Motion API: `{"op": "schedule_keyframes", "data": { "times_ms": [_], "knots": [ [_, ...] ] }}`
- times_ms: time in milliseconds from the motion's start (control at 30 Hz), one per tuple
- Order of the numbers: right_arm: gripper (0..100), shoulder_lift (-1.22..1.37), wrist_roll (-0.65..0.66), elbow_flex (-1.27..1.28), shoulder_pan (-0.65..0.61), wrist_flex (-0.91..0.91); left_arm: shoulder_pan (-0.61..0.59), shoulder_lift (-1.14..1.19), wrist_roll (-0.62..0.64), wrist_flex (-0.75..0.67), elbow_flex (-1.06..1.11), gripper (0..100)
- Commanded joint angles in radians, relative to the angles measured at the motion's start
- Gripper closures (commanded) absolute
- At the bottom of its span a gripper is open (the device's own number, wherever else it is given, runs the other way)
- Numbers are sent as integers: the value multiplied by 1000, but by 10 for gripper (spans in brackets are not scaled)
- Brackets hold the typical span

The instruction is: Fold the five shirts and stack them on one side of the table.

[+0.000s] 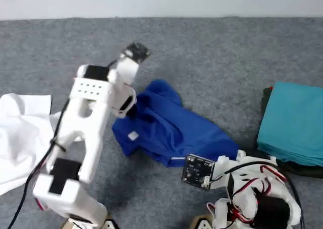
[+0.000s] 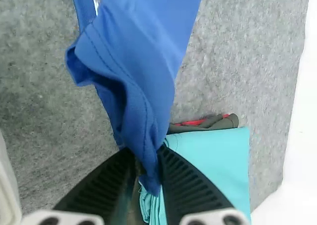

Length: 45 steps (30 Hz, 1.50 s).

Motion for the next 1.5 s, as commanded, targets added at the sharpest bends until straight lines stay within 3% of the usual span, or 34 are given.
{"op": "schedule_keyframes", "data": {
  "times_ms": [0, 167, 267, 567, 733, 900, 1067, 1267, 1467],
  "knots": [
    [988, -7, 9, 0, 10, -18, 5, 61, 5, 60, -5, 809],
    [988, 2, 9, 3, 84, -101, -3, 34, -121, 239, -1, 927],
    [988, 2, 12, 12, 124, -157, -35, -20, -158, 305, 48, 945],
    [988, 2, 9, 23, 134, -185, -86, -207, -242, 302, 415, 945],
    [988, 2, 8, 23, 136, -186, -86, -376, -222, 305, 435, 934],
    [988, 5, 14, 23, 193, -262, -95, -591, -133, 307, 443, 787],
    [988, 56, 15, 29, 245, -320, -86, -784, -186, 307, 483, 769],
    [988, 73, 11, 29, 242, -329, -86, -789, -245, 285, 550, 772],
    [988, 71, 11, 29, 246, -329, -46, -647, -324, 209, 578, 788]
  ]
}}
